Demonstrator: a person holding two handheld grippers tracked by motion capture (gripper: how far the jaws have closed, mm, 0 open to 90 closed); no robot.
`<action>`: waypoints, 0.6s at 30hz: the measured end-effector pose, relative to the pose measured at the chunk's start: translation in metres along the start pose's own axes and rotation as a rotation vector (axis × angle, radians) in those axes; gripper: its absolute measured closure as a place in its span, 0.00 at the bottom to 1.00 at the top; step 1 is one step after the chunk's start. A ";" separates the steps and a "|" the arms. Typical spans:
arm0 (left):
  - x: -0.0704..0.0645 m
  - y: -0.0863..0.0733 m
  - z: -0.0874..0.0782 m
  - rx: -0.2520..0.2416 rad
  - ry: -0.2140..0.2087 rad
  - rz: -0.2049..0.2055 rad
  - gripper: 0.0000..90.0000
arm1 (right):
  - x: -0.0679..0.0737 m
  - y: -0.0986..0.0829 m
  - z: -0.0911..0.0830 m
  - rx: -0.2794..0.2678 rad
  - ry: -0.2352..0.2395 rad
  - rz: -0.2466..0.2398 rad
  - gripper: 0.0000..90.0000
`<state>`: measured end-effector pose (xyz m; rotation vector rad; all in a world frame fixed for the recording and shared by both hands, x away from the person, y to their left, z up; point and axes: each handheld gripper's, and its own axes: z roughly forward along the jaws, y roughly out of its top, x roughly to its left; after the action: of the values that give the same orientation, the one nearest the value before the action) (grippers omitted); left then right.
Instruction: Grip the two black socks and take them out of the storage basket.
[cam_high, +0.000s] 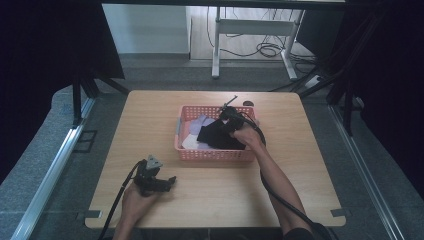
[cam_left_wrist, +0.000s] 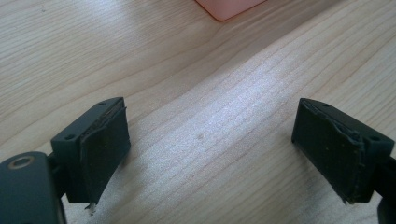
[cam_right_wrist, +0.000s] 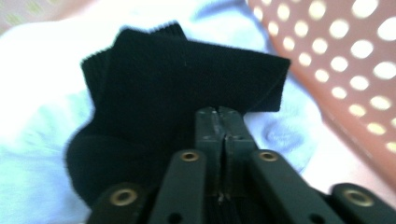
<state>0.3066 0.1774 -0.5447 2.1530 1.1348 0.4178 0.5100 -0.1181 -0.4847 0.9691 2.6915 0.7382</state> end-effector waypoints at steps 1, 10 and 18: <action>0.000 0.000 0.000 0.000 0.000 0.000 0.12 | 0.000 0.002 -0.007 -0.023 0.002 0.002 1.00; 0.000 0.000 0.000 0.001 0.001 0.001 0.12 | 0.004 0.009 -0.033 -0.070 0.019 0.012 1.00; 0.000 0.000 0.000 -0.001 0.000 0.000 0.12 | 0.008 0.017 -0.062 -0.115 0.013 0.009 1.00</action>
<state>0.3067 0.1774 -0.5449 2.1526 1.1344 0.4187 0.4921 -0.1257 -0.4233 0.9526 2.6240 0.8935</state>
